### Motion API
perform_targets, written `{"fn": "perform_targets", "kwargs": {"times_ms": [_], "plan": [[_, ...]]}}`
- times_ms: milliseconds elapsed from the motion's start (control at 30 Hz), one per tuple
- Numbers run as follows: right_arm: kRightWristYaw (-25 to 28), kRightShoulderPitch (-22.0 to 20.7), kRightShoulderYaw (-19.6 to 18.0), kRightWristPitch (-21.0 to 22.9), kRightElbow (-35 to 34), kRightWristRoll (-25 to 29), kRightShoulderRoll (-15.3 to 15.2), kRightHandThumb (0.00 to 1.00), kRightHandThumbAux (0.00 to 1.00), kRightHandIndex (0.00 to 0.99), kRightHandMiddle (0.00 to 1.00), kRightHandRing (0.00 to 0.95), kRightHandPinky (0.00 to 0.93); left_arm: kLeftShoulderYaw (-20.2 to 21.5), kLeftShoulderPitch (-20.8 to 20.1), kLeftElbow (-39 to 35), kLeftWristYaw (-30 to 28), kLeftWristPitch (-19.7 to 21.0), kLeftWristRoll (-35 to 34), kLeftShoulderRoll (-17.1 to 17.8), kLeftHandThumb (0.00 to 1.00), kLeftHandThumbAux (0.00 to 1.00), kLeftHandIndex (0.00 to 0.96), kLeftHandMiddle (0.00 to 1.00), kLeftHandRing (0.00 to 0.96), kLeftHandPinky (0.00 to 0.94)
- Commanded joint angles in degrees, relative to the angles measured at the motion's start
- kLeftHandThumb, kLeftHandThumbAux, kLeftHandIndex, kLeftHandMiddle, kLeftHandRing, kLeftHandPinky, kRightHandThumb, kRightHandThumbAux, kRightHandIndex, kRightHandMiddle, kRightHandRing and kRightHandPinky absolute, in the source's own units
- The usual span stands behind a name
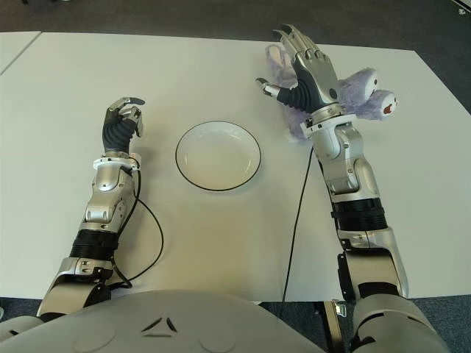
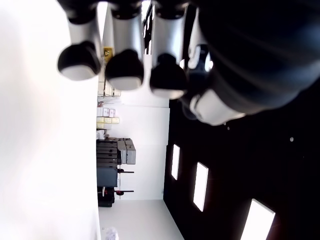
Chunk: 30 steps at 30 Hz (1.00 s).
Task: Put the doll into the plate.
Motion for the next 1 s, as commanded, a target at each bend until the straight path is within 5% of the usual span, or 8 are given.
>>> {"fn": "perform_targets", "kwargs": {"times_ms": [33, 1000], "plan": [[2.57, -1.09, 1.31, 0.41, 0.81, -2.63, -2.07, 0.290, 0.346, 0.009, 0.005, 0.003, 0.002, -0.31, 6.32, 3.86, -0.39, 0.23, 0.06, -3.59, 0.707, 0.706, 0.442, 0.858, 0.867, 0.857], [10.03, -3.82, 1.77, -0.99, 7.19, -2.32, -7.31, 0.206, 0.304, 0.000, 0.000, 0.000, 0.000, 0.99, 5.54, 4.79, -1.83, -0.22, -0.85, -3.12, 0.707, 0.707, 0.441, 0.858, 0.866, 0.856]]}}
